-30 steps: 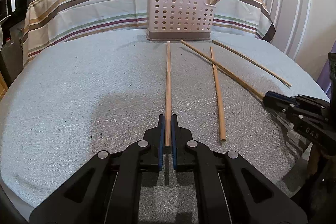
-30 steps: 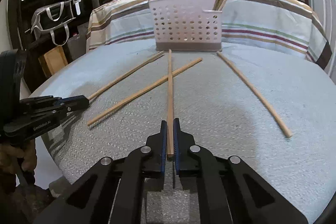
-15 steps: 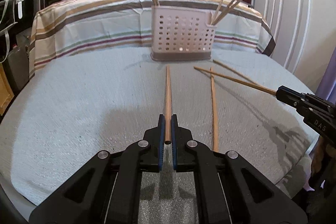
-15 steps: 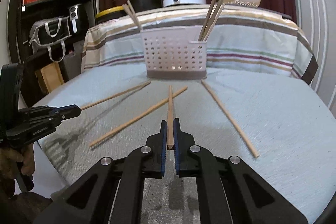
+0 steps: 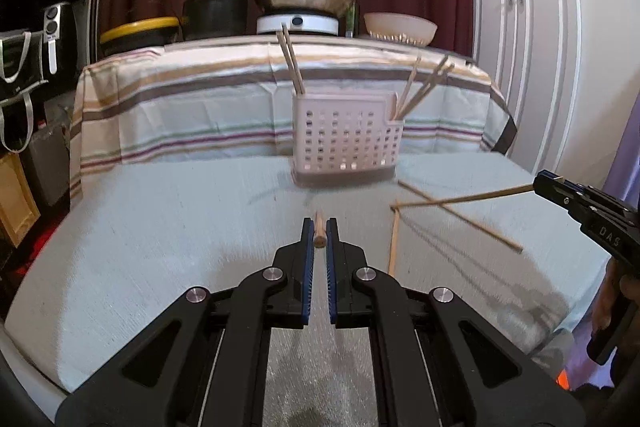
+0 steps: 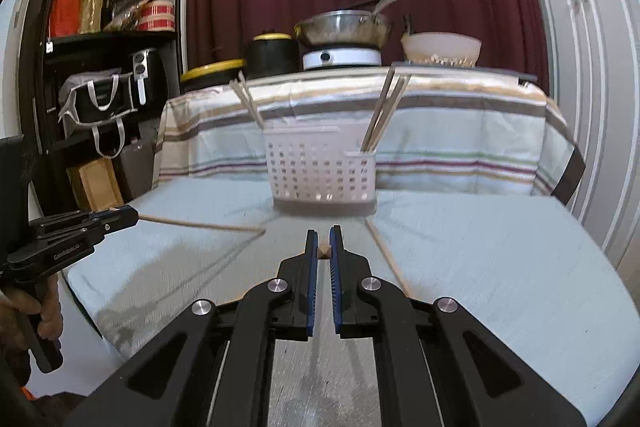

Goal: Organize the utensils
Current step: 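Lift both held chopsticks and lower them into the pink caddy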

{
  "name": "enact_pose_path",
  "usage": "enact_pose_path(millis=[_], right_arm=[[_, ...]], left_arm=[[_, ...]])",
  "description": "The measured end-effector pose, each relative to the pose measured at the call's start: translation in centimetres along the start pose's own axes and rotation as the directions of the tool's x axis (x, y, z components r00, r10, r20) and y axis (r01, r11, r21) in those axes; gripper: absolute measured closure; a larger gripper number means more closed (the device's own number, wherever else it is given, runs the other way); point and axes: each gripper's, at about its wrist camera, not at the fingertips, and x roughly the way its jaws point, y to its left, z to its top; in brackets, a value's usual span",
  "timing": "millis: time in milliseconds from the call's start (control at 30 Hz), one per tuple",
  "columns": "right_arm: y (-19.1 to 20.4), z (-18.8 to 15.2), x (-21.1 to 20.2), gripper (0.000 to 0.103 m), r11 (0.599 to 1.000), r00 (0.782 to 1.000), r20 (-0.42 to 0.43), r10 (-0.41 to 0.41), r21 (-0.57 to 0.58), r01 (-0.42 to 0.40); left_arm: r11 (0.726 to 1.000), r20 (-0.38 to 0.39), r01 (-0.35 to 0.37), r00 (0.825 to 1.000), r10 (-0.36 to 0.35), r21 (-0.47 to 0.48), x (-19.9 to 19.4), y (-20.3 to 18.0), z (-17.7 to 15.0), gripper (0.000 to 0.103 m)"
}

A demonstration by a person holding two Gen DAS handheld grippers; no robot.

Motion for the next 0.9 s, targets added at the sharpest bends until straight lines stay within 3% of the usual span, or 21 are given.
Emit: enact_pose_path(millis=[400, 900], right_arm=[[-1.1, 3.7, -1.6, 0.096, 1.000, 0.997, 0.070, -0.011, 0.021, 0.010], [-1.0, 7.4, 2.3, 0.096, 1.000, 0.998, 0.067, 0.019, -0.010, -0.018]], left_arm=[[1.000, 0.056, -0.018, 0.998, 0.018, 0.001, -1.7, 0.7, 3.9, 0.097], [1.000, 0.043, -0.001, 0.999, 0.001, 0.004, 1.2, 1.4, 7.6, 0.097]])
